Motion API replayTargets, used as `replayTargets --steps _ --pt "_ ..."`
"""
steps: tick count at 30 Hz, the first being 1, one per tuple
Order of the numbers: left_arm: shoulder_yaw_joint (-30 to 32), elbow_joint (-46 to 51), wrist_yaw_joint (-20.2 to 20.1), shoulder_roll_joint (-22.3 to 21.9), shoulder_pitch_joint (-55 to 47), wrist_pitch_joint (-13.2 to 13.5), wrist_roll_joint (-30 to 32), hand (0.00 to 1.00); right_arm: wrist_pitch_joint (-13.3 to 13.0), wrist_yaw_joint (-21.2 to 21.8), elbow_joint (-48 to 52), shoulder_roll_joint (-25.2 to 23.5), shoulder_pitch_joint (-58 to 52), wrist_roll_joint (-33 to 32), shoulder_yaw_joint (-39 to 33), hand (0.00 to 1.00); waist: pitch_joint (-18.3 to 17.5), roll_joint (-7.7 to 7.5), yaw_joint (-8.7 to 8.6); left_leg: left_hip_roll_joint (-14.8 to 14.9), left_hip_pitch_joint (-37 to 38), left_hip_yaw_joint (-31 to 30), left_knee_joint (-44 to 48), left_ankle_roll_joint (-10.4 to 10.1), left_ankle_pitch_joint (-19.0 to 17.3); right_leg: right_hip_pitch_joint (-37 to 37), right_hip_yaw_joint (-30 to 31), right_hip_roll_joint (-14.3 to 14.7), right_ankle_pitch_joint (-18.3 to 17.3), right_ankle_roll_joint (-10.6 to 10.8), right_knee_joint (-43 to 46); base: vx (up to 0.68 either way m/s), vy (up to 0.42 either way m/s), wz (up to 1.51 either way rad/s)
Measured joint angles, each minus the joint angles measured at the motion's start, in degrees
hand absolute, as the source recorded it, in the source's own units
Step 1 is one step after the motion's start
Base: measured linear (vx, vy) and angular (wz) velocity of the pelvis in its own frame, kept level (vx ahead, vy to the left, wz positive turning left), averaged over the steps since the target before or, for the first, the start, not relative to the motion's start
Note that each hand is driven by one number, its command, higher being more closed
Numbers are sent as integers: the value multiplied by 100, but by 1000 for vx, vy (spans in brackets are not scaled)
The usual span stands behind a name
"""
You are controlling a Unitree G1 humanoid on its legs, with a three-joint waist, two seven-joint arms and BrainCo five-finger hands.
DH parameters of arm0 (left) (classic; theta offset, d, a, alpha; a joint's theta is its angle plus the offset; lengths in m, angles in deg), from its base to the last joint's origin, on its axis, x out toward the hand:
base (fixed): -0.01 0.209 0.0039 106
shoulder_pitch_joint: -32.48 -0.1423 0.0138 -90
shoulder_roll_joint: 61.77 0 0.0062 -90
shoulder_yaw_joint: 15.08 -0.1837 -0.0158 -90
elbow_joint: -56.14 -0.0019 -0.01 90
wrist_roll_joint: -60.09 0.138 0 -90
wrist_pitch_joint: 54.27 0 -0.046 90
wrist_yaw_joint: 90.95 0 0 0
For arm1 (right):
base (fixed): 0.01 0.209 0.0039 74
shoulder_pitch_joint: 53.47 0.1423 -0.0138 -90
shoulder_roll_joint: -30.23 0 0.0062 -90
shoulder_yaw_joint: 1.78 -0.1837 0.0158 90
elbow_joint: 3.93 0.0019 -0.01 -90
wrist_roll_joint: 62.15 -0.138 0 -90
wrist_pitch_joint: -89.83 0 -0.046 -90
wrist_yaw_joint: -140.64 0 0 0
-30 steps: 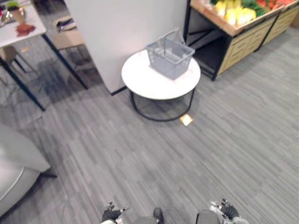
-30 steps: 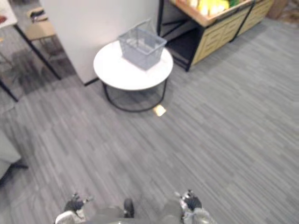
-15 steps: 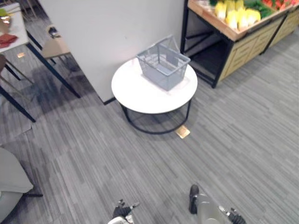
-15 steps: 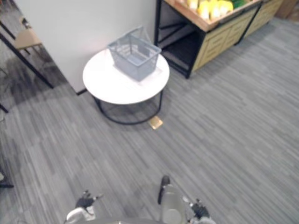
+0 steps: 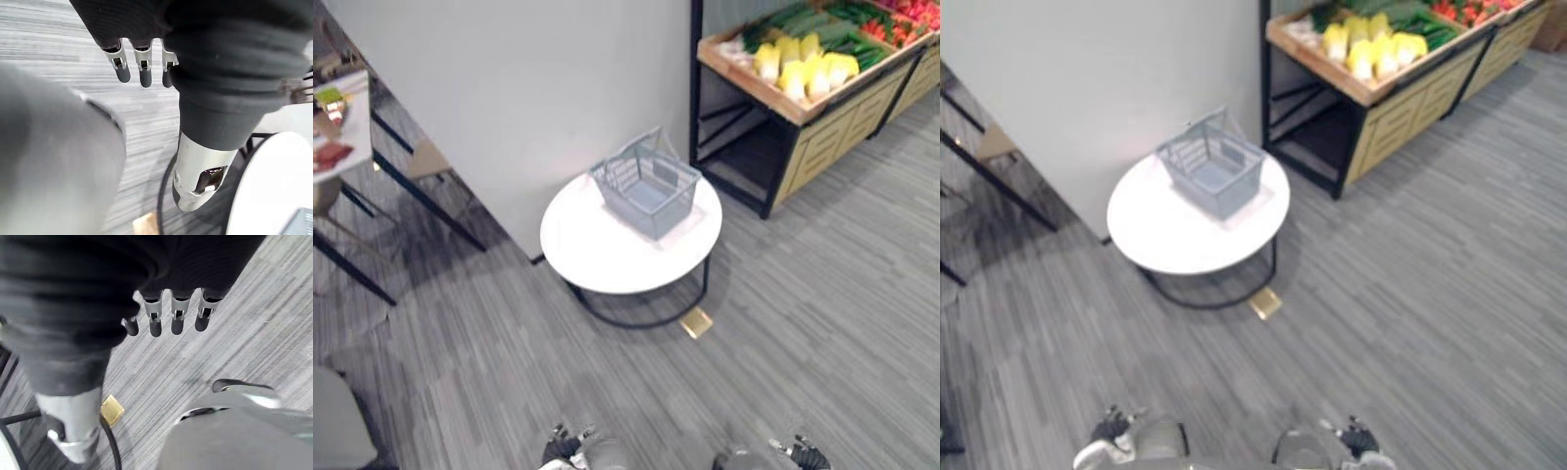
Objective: Pick vegetable in the basket
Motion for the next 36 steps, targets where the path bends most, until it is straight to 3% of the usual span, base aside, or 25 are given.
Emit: replayTargets --steps 1,3,4,6,7,8,10,14,16,18,19,20,21,22,23,24,26,28,30,31,33,34,35,36 --pt "7 -2 5 9 -21 -1 -10 0 2 1 -12 -33 7 0 3 0 4 6 23 -44 -132 38 -128 -7 -105 116 37 0 25 48 -71 260 135 -56" --pt "6 1 17 31 -88 0 -166 0 4 -3 -16 -67 7 -1 -7 0 16 -31 29 -216 -395 202 -1222 27 -225 500 78 -108 11 196 -357 249 167 -37" --pt "-2 1 43 40 -138 2 -175 0 -2 -5 9 -87 -30 -5 -5 0 2 -47 17 -392 -330 317 -2511 91 -127 689 74 -209 -23 382 -544 280 222 -19" --pt "-149 -9 63 -50 -265 4 -193 0 -5 -7 31 35 -225 -9 8 0 -154 228 17 -647 -85 188 -5040 38 939 871 105 -142 -184 632 -672 355 271 -5" --pt "-231 -9 62 -99 -334 13 -202 0 -4 -4 34 162 -283 -5 43 0 -227 421 20 -618 -70 74 -5493 330 1228 933 109 -29 -240 695 -708 387 260 31" --pt "-276 -63 56 39 -246 7 -213 0 24 -12 14 31 -248 -2 97 0 -268 167 -29 -844 27 256 -5636 267 1064 1015 108 -217 -329 740 -795 312 166 48" --pt "-326 -22 75 230 -147 97 -203 0 -11 -7 6 -66 -152 3 238 0 -253 -66 38 -1092 -132 293 -5429 464 824 1022 189 -254 -196 694 -899 302 134 44" --pt "-353 -169 51 163 -277 75 -193 0 -31 2 11 -189 51 18 242 0 -410 -182 49 -1378 206 380 -5630 579 597 843 588 -519 143 677 -318 251 158 -1" --pt "-487 -253 41 237 -314 71 -159 0 -32 3 8 -211 24 23 229 0 -535 -241 52 -1560 452 435 -5909 641 557 437 838 -668 164 714 611 262 162 -3" --pt "-517 -278 16 283 -384 56 -134 0 -30 17 14 -220 3 24 215 0 -525 -303 55 -1655 802 537 -6157 694 497 -198 1168 -773 538 1200 2080 230 162 -16" --pt "-648 -278 3 315 -448 45 -129 0 -28 15 16 -215 -21 29 215 0 -552 -367 9 -1715 1025 539 -6247 733 410 -493 1298 -802 1061 1426 2792 219 104 -8" --pt "-765 -278 -5 404 -461 28 -105 0 -29 19 27 -217 -56 33 210 0 -527 -406 -2 -1749 1252 507 -6323 763 340 -627 1297 -844 1517 1446 3221 344 127 -6" --pt "-826 -288 -26 436 -463 -28 -90 0 -21 22 4 -253 -94 50 80 0 -478 -401 1 -1755 1507 468 -6320 817 211 -795 1213 -895 1585 1376 3835 399 75 3" --pt "-884 -293 -29 467 -465 -64 -90 0 -17 21 9 -283 -188 96 -7 0 -471 -424 -32 -1729 1837 371 -6311 838 63 -989 810 -990 1112 1075 4383 278 32 6" --pt "-895 -293 -32 468 -469 -64 -89 0 -16 20 10 -281 -191 109 -5 0 -472 -417 -39 -1714 1894 341 -6310 840 37 -1010 672 -1012 982 993 4427 254 -4 25" --pt "-893 -289 -41 448 -458 -60 -88 0 -13 18 9 -280 -287 149 -9 0 -469 -372 -86 -1626 2072 248 -6313 824 -57 -1101 202 -1066 532 714 4335 133 -27 29" --pt "-815 -293 -46 400 -456 -60 -88 0 -17 16 16 -278 -294 148 -56 0 -466 -291 -169 -1451 2229 150 -6317 756 -168 -1228 -343 -1060 291 541 3435 214 -89 33" --pt "-674 -291 -47 321 -393 -61 -88 0 -17 17 12 -271 -273 148 -140 0 -455 -255 -169 -1311 2306 56 -6310 662 -255 -1383 -442 -1011 332 603 2223 285 -197 27" --pt "-644 -284 -48 291 -372 -57 -88 0 -14 3 8 -269 -272 186 -215 0 -457 -220 -159 -1072 2313 -153 -6293 432 -396 -1474 -19 -910 653 796 228 281 -254 41" --pt "-642 -283 -45 291 -369 -57 -88 0 -16 4 10 -268 -270 188 -217 0 -456 -219 -161 -1045 2316 -175 -6285 392 -419 -1491 50 -907 733 818 65 359 -359 41" --pt "-659 -283 -30 289 -343 -53 -88 0 -19 2 27 -264 -272 188 -230 0 -440 -194 -184 -762 2347 -481 -6145 -1 -657 -1541 527 -883 1240 985 -805 426 -478 49" --pt "-658 -280 -24 301 -334 -49 -89 0 -13 2 28 -264 -268 193 -222 0 -433 -216 -172 -709 2352 -563 -6118 -107 -723 -1502 648 -860 1270 1031 -908 382 -504 58" --pt "-658 -290 -6 371 -307 -52 -90 0 -8 4 17 -261 -275 201 -209 0 -437 -268 -176 -593 2493 -699 -6133 -329 -848 -1474 713 -891 1691 1202 -803 405 -535 70" --pt "-668 -329 -2 182 -293 -56 -87 0 -11 8 28 -135 -257 202 -207 0 -418 -27 -213 -271 2623 -858 -6193 -391 -819 -1481 421 -649 1608 1130 -314 418 -531 70"
